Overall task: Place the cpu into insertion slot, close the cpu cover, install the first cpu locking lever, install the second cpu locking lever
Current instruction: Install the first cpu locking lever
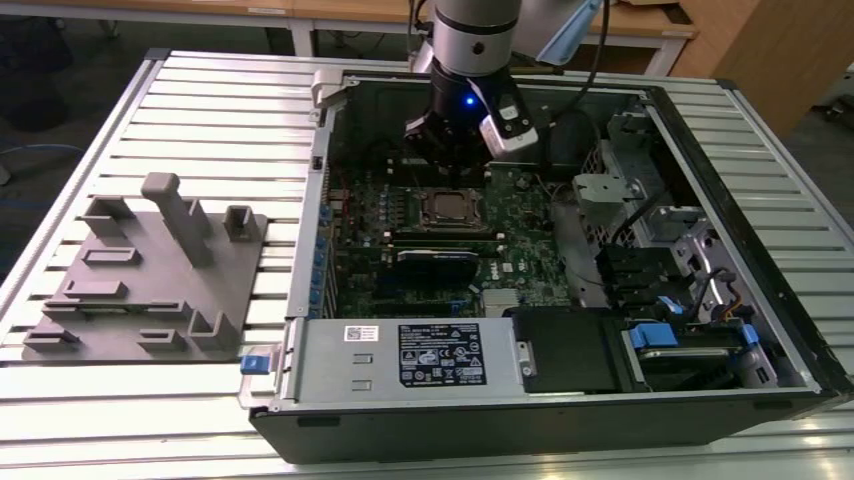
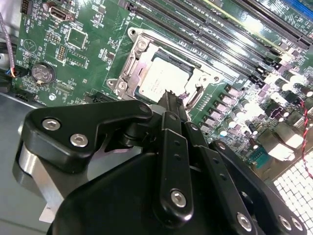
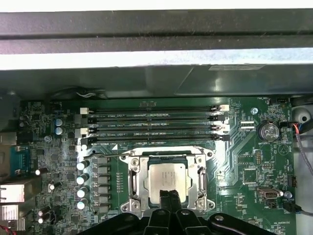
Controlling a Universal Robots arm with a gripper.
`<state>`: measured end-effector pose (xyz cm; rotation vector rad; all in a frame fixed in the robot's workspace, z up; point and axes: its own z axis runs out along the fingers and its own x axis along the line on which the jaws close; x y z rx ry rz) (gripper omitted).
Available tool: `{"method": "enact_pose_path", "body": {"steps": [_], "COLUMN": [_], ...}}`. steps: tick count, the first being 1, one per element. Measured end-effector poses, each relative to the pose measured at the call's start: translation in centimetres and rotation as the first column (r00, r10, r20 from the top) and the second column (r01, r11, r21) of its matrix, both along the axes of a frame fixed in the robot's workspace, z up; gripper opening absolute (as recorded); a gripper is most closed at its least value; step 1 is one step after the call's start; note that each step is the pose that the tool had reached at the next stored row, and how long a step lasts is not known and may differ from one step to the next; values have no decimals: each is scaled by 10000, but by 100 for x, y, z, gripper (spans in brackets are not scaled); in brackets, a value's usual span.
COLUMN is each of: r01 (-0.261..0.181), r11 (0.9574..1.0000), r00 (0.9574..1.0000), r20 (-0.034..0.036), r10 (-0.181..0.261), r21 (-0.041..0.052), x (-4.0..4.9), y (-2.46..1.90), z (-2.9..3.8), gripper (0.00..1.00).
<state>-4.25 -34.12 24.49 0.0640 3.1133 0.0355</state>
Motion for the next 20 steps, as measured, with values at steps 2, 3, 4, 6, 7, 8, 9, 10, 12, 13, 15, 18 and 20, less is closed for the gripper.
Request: {"method": "enact_pose_path", "body": {"steps": [2, 3, 4, 6, 7, 8, 9, 10, 12, 13, 15, 18, 20], "r01": [0, -1, -1, -1, -1, -1, -2, -2, 0, -1, -2, 0, -1], "r11": [10000, 10000, 10000, 10000, 10000, 10000, 10000, 10000, 10000, 10000, 10000, 10000, 10000], "r00": [10000, 10000, 10000, 10000, 10000, 10000, 10000, 10000, 10000, 10000, 10000, 10000, 10000], "r20": [-4, -5, -7, -6, -6, -6, -7, -8, -7, -7, -7, -7, -7], "r10": [0, 1, 1, 1, 1, 1, 2, 2, 0, 1, 2, 0, 1], "r21": [0, 1, 0, 2, 4, 2, 0, 1, 2, 2, 2, 4, 5], "x": [0, 0, 0, -6, -18, -35, -55, -79, -131, -153, -192, -248, -291], "y": [0, 0, 0, 0, 0, 0, 0, 0, -1, -2, -4, -8, -11], "z": [0, 0, 0, -2, -2, -3, -2, -3, -4, -4, -4, -4, -4], "gripper": [11, 11, 11, 11, 11, 11, 11, 11, 11, 11, 11, 11, 11]}}
